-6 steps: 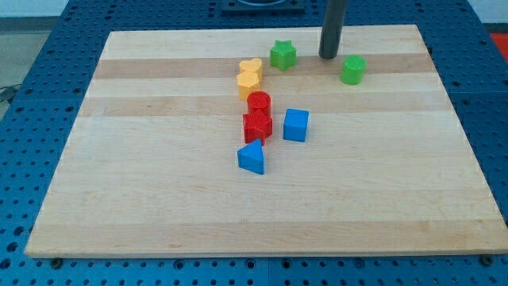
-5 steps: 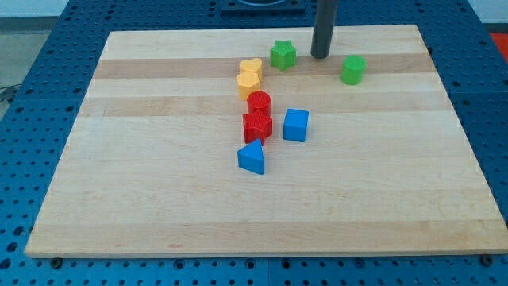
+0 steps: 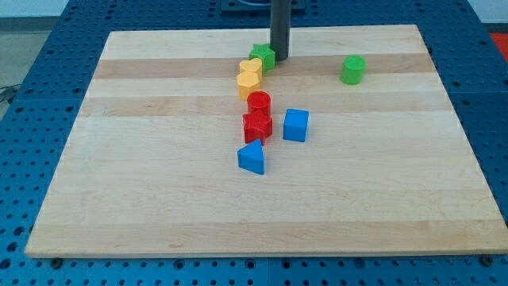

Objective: Slide the green star to the top of the heart

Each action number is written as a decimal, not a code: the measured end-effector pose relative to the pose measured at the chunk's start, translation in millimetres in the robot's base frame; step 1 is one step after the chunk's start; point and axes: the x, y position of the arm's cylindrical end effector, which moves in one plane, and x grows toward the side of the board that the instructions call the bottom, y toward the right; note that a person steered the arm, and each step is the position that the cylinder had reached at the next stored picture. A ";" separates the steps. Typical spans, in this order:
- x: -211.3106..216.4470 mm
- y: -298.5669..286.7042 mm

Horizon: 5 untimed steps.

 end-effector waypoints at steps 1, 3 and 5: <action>0.0 -11.0; 0.0 -4.3; 35.6 66.5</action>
